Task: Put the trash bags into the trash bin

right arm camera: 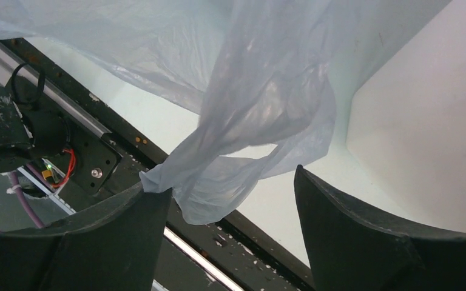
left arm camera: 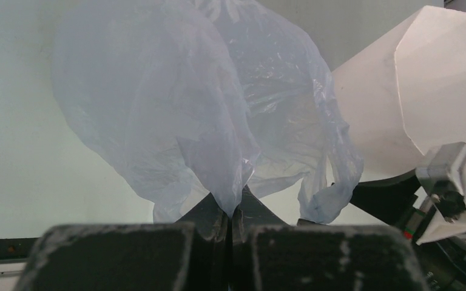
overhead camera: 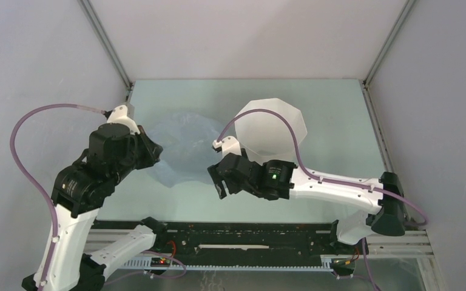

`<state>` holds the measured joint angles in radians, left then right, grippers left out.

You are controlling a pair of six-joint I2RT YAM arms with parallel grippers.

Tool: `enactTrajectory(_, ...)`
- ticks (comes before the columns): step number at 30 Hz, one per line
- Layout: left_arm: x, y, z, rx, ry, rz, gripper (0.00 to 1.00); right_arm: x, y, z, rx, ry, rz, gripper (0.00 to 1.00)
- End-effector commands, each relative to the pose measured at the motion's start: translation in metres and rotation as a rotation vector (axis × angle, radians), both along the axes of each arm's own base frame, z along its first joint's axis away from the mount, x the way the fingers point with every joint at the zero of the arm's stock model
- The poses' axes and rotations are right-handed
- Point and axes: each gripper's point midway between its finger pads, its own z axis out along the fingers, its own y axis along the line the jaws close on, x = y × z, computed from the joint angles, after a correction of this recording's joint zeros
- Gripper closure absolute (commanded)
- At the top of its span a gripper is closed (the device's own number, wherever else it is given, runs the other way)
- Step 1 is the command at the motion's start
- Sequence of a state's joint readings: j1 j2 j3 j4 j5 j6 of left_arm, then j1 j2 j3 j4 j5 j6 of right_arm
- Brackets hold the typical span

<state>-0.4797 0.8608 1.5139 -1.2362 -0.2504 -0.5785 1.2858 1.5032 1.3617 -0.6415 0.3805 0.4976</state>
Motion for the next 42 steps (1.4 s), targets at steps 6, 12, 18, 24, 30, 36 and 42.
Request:
enactTrajectory(6,0.004,0.000,0.018,-0.042,-0.057,0.018,1.00,-0.023,-0.002,0.010,-0.026,-0.120,0.109,0.16)
enactTrajectory(12,0.002,-0.002,0.016,-0.045,-0.044,0.006,1.00,0.013,-0.012,0.001,-0.031,-0.153,-0.066,0.17)
enactTrajectory(18,-0.006,-0.004,0.020,-0.068,-0.059,-0.017,1.00,0.033,0.009,-0.013,-0.003,-0.118,-0.013,0.25)
enactTrajectory(24,-0.024,-0.010,0.069,-0.178,-0.265,-0.113,1.00,0.014,0.046,0.049,0.225,-0.032,0.257,1.00)
enactTrajectory(30,-0.052,-0.050,0.174,-0.396,-0.569,-0.392,1.00,-0.016,0.025,0.192,0.456,-0.071,0.492,1.00)
enactTrajectory(36,-0.068,-0.099,0.273,-0.740,-0.710,-0.654,1.00,-0.034,-0.030,0.270,0.642,-0.095,0.491,1.00)
enactTrajectory(42,-0.063,-0.155,0.328,-0.860,-0.736,-0.830,1.00,-0.025,-0.109,0.297,0.681,-0.209,0.314,1.00)
